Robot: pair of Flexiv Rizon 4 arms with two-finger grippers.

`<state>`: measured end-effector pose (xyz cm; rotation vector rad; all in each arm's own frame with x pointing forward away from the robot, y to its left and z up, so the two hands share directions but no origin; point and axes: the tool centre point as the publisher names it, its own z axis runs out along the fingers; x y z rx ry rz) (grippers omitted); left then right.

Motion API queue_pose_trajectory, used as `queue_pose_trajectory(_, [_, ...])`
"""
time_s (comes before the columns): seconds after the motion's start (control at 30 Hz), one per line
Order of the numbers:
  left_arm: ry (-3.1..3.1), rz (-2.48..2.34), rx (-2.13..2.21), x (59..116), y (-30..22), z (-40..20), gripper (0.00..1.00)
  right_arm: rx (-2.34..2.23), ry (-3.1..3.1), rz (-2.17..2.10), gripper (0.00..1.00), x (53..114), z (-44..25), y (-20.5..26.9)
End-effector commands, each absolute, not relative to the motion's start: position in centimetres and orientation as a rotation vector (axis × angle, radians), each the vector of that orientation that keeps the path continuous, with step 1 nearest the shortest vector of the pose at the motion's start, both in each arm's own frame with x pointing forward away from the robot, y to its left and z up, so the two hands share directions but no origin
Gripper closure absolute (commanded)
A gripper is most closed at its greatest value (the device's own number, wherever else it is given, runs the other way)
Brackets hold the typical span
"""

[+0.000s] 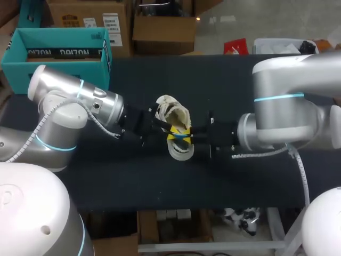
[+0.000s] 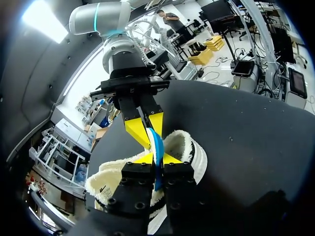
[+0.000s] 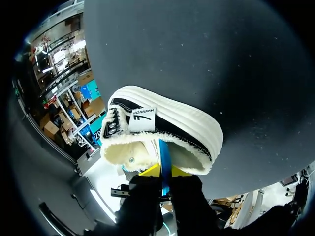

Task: Open the shoe tongue, take the insole out of the shoe, put the insole back into the shoe, and pack the shoe into the shoebox

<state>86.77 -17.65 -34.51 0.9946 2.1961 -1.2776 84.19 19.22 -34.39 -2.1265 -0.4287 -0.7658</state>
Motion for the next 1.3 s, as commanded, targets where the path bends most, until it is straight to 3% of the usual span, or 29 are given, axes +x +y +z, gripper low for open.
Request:
queue_pose_trajectory(0.03, [2.195,-1.284,0.987,87.0,-17.7,-34.9,1.00,-2.135,-0.440,-0.766,1.00,84.6,-34.5,19.5])
queue_pose_trajectory(0.47, [2.232,-1.294,0.905,89.4,-17.1,-35.7,1.00,-2.163,-0.470,-0.753,1.00,86.7,-35.9,20.4])
queue_pose_trajectory(0.63, [2.245,-1.301,0.892,89.4,-16.9,-35.8,0.61,-2.154,-0.464,-0.751,1.00,87.0,-36.4,20.4])
queue_pose_trajectory(0.7, [2.246,-1.320,0.893,89.2,-16.6,-35.6,0.17,-2.153,-0.463,-0.751,1.00,86.9,-36.4,20.4])
queue_pose_trajectory(0.73, [2.245,-1.332,0.896,89.1,-16.5,-35.5,0.02,-2.154,-0.462,-0.752,1.00,86.7,-36.4,20.4])
queue_pose_trajectory(1.3, [2.313,-1.629,0.864,86.2,-13.9,-30.7,0.00,-2.314,-0.519,-0.790,1.00,85.6,-35.7,19.7])
